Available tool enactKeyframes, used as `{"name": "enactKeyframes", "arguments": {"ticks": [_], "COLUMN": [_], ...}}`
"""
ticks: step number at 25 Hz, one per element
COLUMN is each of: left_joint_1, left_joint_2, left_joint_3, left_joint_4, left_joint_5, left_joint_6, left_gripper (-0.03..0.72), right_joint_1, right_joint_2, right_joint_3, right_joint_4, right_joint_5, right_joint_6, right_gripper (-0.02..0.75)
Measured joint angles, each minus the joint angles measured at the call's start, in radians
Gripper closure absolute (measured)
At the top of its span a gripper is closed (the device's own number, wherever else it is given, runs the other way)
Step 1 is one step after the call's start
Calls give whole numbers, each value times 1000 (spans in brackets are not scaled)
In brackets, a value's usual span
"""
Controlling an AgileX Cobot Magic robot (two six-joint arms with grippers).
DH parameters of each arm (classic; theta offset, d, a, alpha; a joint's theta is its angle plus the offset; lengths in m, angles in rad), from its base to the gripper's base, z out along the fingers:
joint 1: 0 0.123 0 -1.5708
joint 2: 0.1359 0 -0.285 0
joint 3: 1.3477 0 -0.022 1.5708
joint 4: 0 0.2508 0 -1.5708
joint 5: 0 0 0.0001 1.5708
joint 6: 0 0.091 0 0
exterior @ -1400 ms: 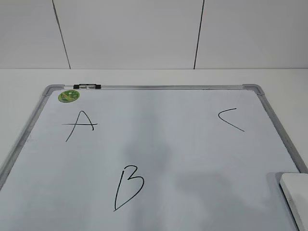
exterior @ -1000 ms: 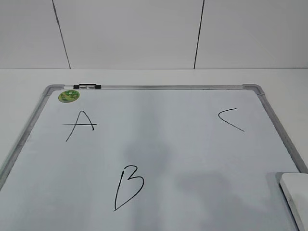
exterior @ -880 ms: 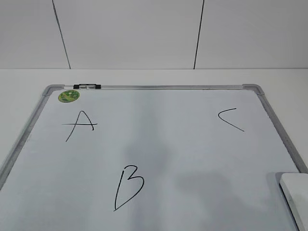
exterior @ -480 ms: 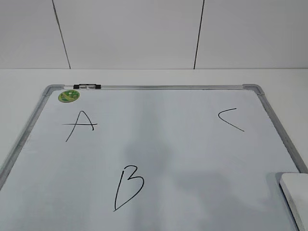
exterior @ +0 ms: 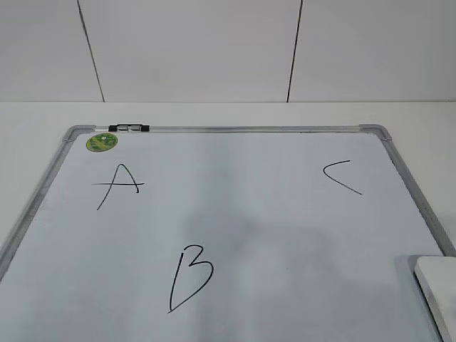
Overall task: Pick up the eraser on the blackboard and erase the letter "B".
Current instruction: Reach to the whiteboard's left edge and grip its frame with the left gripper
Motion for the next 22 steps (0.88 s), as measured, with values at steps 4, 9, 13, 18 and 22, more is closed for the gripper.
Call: {"name": "enactKeyframes", "arguments": {"ticks": [4, 9, 13, 18, 22], "left_joint_1": [0, 0, 0, 0, 0], "left_joint_2": [0, 3, 50, 273, 481], "left_joint_3": [0, 0, -18, -128, -220], "left_joint_4": [-8, -12, -19, -37, -41], "left_joint_5": [0, -2, 19, 55, 71], "left_joint_6": [0, 0, 0, -2, -20], "left_gripper": [452, 450, 450, 450, 450], "right_joint_1": [0, 0, 0, 0, 0], "right_joint_2": [143, 301, 380, 397, 397], "right_joint_3": [-37, -50, -53, -53, -53], "right_joint_4": [0, 33, 38, 38, 45], "right_joint_5": [2, 2, -4, -4, -4], "right_joint_6": [9, 21, 21, 23, 23], "right_gripper": [153, 153, 153, 153, 153]}}
